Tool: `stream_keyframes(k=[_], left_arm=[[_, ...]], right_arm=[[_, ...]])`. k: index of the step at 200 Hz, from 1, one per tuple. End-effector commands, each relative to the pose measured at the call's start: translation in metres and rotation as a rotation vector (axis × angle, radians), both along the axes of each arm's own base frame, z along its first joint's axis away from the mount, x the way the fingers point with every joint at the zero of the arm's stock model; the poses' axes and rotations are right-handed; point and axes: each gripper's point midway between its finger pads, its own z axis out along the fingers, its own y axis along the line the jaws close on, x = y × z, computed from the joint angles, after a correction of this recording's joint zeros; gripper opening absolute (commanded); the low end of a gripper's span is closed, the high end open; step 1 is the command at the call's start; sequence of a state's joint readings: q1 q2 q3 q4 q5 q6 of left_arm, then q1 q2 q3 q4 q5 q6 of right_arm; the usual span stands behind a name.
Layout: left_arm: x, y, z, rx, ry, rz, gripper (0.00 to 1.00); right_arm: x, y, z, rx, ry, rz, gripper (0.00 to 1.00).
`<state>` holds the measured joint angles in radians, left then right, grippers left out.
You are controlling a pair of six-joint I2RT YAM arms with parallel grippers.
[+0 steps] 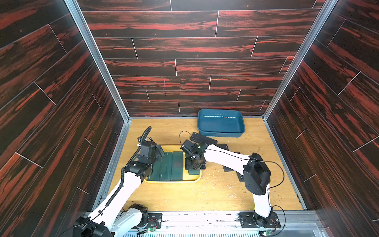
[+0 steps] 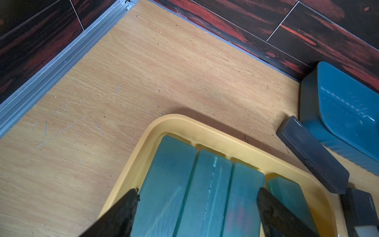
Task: Place the pencil cases by color into the storage box
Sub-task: Place the pencil case at the storage box.
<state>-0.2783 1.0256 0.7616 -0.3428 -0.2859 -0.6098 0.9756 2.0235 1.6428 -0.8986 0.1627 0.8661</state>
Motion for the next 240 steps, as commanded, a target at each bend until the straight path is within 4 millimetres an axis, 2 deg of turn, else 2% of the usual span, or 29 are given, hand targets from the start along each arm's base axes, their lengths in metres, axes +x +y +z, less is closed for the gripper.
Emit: stream_keyframes(k=[1, 48, 102, 130, 161, 179, 200, 240], left_arm=[[0.0, 0.003, 0.021, 0.014, -0.048, 0.008, 0.91], [-0.004, 0.003, 0.026, 0.015, -0.048, 0.005, 0.91], [-0.007, 0.005, 0.029, 0.019, -0.044, 0.009, 0.91], [-0.007, 0.004, 0.024, 0.018, -0.023, 0.008, 0.91], [-0.008, 0.003, 0.015, 0.011, 0.005, 0.008, 0.92], [-0.01, 0.003, 0.012, 0.009, 0.011, 0.01, 0.92], [-0.013, 0.006, 0.007, 0.017, 0.022, 0.021, 0.93], [-0.018, 0.003, -0.009, -0.016, 0.083, 0.023, 0.94]], right_arm=[[0.008, -0.004, -0.022, -0.075, -0.024, -0.038, 0.47], [0.007, 0.0, -0.049, -0.096, -0.022, -0.054, 0.51], [0.011, 0.003, -0.064, -0.109, -0.037, -0.026, 0.57], [0.01, 0.001, -0.071, -0.119, -0.04, 0.008, 0.65], [0.011, 0.004, -0.066, -0.091, -0.063, 0.049, 0.75], [0.013, 0.011, -0.054, -0.033, -0.103, 0.095, 0.82], [0.016, 0.02, -0.029, 0.057, -0.172, 0.161, 0.89], [0.02, 0.044, 0.053, 0.315, -0.399, 0.325, 0.93]])
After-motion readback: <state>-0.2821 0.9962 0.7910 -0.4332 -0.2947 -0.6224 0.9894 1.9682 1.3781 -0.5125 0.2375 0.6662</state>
